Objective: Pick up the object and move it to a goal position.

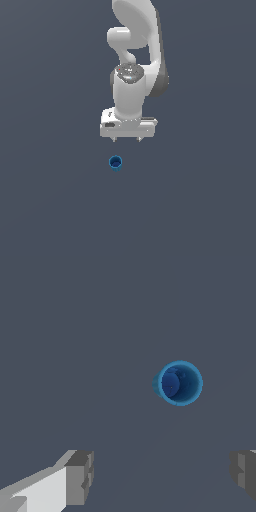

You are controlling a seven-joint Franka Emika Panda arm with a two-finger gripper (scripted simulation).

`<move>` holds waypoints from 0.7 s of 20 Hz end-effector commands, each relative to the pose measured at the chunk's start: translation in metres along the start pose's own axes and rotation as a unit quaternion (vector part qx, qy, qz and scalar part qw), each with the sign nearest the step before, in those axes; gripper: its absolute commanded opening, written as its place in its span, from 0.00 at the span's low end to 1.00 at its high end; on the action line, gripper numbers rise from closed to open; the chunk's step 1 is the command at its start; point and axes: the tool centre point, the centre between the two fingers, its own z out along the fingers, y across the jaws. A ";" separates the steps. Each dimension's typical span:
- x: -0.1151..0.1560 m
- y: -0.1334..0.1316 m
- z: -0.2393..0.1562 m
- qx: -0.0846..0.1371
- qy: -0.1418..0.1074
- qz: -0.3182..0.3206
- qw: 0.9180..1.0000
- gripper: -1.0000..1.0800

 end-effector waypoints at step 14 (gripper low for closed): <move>0.008 -0.028 -0.015 0.007 0.019 -0.034 0.999 0.96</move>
